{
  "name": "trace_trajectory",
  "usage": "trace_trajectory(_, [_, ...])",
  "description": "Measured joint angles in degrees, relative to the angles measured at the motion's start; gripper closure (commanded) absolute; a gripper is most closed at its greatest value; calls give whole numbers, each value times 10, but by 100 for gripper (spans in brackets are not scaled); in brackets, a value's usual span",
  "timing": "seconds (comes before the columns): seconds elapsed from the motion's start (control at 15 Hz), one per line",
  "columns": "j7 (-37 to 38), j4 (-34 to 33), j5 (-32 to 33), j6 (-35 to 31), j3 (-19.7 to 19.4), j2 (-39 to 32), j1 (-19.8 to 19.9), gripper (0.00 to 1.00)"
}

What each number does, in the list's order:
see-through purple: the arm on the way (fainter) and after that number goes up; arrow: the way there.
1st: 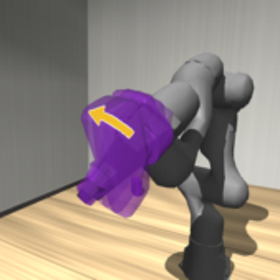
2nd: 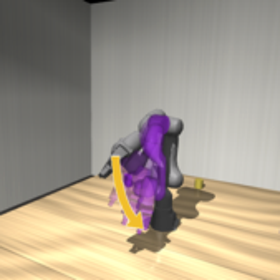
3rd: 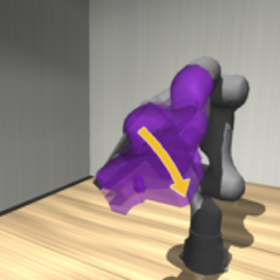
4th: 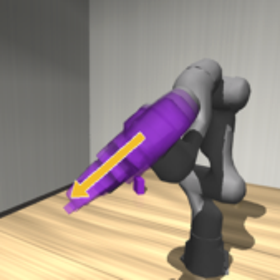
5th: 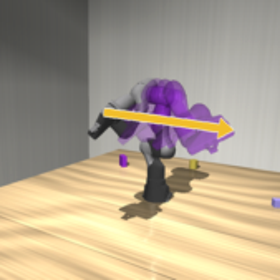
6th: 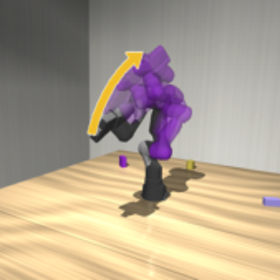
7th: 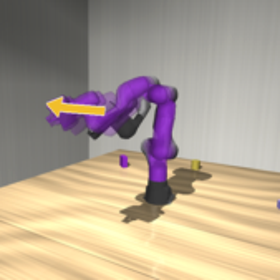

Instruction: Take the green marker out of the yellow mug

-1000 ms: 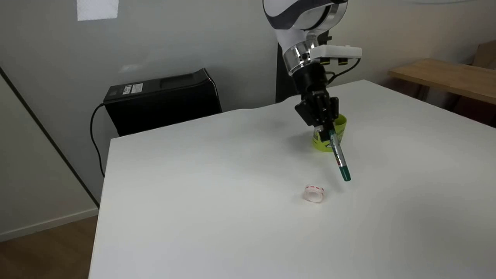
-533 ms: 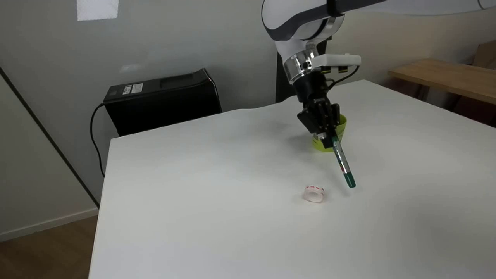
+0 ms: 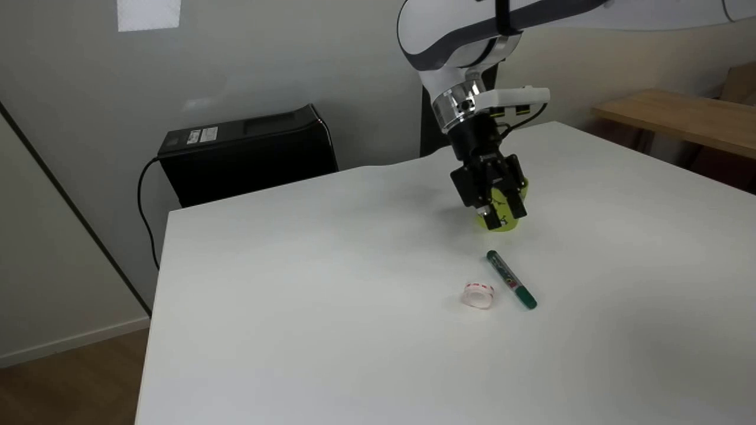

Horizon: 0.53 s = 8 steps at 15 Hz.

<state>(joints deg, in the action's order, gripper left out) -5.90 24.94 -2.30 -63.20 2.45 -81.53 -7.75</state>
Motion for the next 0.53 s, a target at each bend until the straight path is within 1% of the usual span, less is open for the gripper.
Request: trace_trajectory(0.53, [6,-3,15,-7,-2,4,-9,0])
